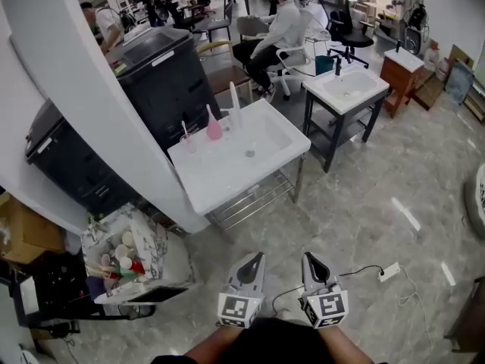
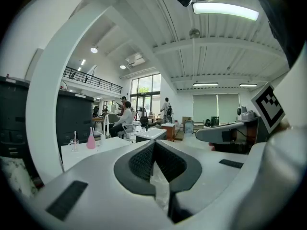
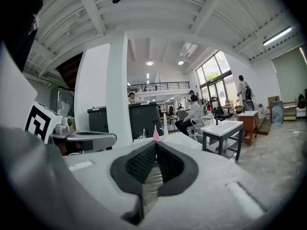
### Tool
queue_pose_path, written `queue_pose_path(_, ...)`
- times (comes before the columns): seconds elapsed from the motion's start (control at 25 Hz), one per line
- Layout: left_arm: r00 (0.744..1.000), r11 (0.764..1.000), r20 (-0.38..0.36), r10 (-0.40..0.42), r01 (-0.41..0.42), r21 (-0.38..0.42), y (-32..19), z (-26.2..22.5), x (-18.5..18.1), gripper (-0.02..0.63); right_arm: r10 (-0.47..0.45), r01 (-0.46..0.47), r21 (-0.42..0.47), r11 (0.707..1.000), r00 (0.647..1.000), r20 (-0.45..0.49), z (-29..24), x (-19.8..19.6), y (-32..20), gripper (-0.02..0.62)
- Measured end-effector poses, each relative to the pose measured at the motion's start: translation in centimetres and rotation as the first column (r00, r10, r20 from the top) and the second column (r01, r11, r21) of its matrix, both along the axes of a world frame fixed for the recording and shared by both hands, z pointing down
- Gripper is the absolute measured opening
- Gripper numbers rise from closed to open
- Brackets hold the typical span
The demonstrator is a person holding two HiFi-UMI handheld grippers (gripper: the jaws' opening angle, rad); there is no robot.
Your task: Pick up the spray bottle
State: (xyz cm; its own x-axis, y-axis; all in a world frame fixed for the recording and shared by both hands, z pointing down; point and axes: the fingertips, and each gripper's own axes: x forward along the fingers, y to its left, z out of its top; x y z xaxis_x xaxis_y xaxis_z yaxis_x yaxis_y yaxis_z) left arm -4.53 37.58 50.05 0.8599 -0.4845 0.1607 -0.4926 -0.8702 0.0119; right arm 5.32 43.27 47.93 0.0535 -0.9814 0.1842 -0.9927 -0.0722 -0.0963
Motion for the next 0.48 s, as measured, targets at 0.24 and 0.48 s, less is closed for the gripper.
queue_pose_path(0.24, 0.998, 0.997, -0.01, 0.054, -0.054, -0.049, -7.6, 1.8, 3.0, 0.016, 0.017, -0.017, -0.033, 0.999, 1.0, -0.017, 0.8, 2.7, -7.2, -0.002)
queue_pose_path(0.48, 0.998, 0.997, -0.024, 0.05, -0.051, -0.064, -18.7, 1.4, 4.3, 0.017, -0.01, 0.01, -0.037, 0.999, 1.0, -0.001, 0.3, 3.3, -18.7, -0.002)
